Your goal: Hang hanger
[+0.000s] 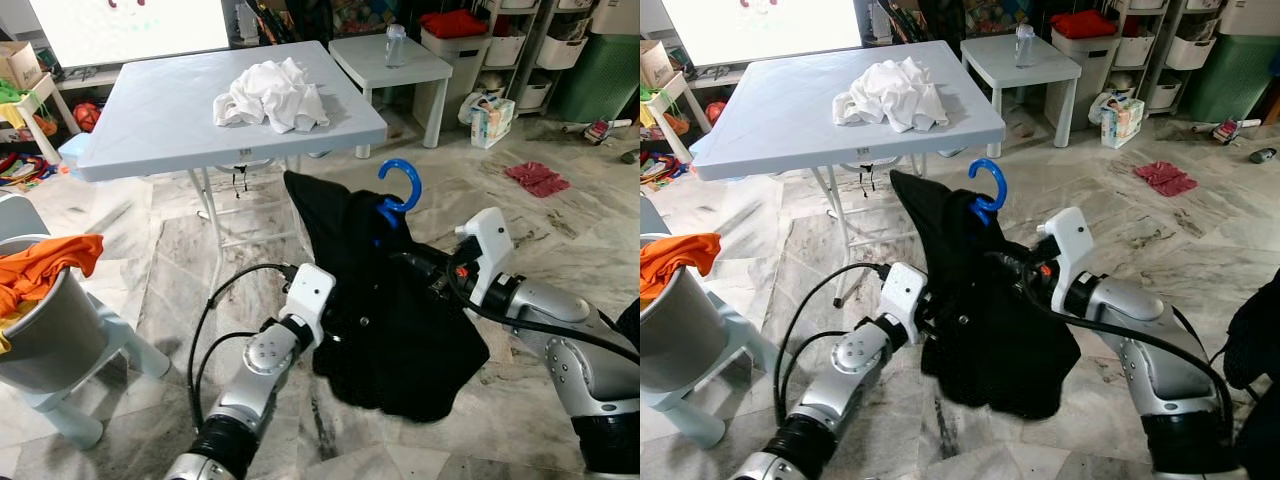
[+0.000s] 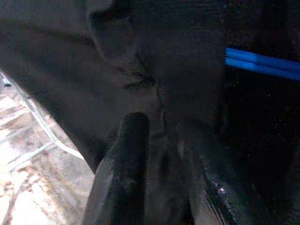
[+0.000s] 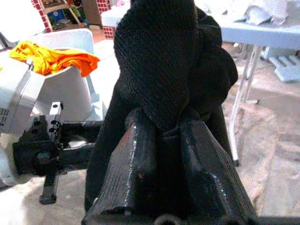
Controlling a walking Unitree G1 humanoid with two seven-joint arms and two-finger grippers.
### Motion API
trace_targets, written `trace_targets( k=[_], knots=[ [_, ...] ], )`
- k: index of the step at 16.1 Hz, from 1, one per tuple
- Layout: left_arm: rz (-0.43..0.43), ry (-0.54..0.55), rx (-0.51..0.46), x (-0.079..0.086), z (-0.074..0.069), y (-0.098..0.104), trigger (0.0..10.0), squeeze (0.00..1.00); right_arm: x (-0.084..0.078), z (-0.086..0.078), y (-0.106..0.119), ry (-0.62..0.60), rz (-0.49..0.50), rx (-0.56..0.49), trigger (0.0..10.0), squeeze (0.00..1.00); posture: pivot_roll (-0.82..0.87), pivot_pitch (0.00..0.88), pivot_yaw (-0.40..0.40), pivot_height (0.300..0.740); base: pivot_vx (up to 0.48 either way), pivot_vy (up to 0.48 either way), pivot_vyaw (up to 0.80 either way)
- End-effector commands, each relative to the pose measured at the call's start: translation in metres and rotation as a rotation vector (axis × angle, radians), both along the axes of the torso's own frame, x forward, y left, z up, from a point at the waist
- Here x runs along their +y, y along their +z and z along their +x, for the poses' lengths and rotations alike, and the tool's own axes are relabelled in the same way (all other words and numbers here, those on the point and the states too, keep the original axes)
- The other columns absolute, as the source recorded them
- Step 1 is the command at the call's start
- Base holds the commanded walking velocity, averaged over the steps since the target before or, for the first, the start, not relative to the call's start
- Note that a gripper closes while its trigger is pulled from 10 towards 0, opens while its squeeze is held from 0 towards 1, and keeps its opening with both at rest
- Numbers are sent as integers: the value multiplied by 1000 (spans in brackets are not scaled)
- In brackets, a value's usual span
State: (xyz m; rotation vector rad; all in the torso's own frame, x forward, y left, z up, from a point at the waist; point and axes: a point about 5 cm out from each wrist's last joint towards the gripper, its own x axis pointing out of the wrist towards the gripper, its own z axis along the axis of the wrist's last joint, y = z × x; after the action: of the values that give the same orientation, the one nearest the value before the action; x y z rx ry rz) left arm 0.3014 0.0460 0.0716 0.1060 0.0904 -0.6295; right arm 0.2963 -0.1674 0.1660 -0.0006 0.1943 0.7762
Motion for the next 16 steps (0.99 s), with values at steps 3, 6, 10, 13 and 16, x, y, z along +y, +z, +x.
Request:
trace_targets(
  k=[3, 6, 10, 13, 16],
  knots=[
    [78, 15, -17, 3, 5, -3, 10000, 0, 7, -8, 23, 62, 32, -46, 10000, 0, -62, 6, 43, 740, 0, 0, 0],
    [111, 56, 0, 8, 8, -9, 10000, 0, 7, -14, 30, 103, 44, -27, 10000, 0, -68, 3, 43, 740, 0, 0, 0],
    [108, 141, 20, 14, 14, -14, 0, 0, 9, -23, 38, 176, 51, -7, 10000, 0, -84, 0, 50, 740, 0, 0, 0],
    [112, 179, 31, 19, 17, -16, 0, 0, 7, -31, 36, 201, 41, 19, 10000, 0, -94, 0, 58, 740, 0, 0, 0],
    [103, 243, 28, 31, 24, -13, 0, 0, 4, -40, 32, 224, 29, 46, 10000, 0, -98, 2, 60, 740, 0, 0, 0]
  ],
)
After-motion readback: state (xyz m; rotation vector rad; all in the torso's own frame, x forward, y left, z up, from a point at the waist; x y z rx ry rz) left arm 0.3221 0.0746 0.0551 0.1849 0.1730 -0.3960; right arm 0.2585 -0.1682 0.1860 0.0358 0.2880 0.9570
